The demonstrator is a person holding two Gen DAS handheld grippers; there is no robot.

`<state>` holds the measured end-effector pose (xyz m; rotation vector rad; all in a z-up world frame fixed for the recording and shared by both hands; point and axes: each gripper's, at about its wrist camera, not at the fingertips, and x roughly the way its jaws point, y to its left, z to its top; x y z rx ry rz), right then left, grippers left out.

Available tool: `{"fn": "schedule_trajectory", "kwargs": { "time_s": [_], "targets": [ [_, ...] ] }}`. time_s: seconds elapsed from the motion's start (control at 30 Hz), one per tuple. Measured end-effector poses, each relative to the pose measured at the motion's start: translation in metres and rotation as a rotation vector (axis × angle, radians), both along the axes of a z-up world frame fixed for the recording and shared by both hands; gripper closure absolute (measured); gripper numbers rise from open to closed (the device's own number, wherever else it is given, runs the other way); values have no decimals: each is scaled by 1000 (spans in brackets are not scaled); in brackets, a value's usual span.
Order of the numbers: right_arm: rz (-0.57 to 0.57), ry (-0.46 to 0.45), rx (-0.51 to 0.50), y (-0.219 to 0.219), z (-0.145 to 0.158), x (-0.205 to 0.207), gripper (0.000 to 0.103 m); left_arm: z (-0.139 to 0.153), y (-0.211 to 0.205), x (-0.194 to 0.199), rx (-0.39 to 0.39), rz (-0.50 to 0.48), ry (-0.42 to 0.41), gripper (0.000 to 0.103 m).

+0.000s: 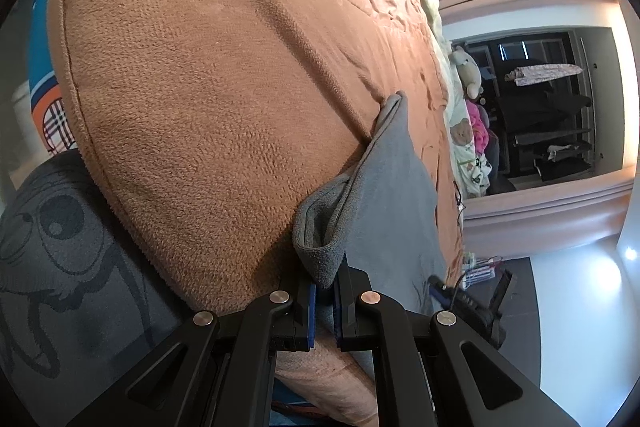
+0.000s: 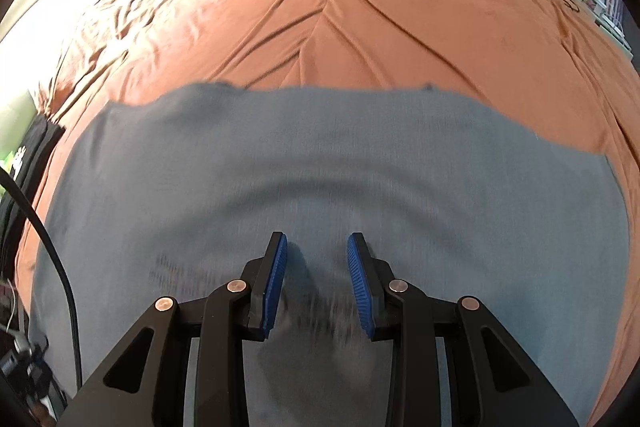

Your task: Fold small clothes

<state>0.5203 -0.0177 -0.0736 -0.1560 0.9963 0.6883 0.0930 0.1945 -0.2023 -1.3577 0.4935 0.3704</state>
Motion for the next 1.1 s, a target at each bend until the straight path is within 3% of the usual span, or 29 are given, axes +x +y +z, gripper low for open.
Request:
{"fn": "schedule_trajectory", "kwargs": {
  "time_s": [0.5,0.97,1.1],
  "targets": [
    [48,-30,25,-38,-7,-86,74,1,1,-2,4,-10,-24,97],
    [69,7,79,-81,-7,-136,74,40,-4,4,50,-68,-139,97],
    [66,5,127,-85,4,-135,79,54,-5,8,67,-85,-166,97]
  ]
}}
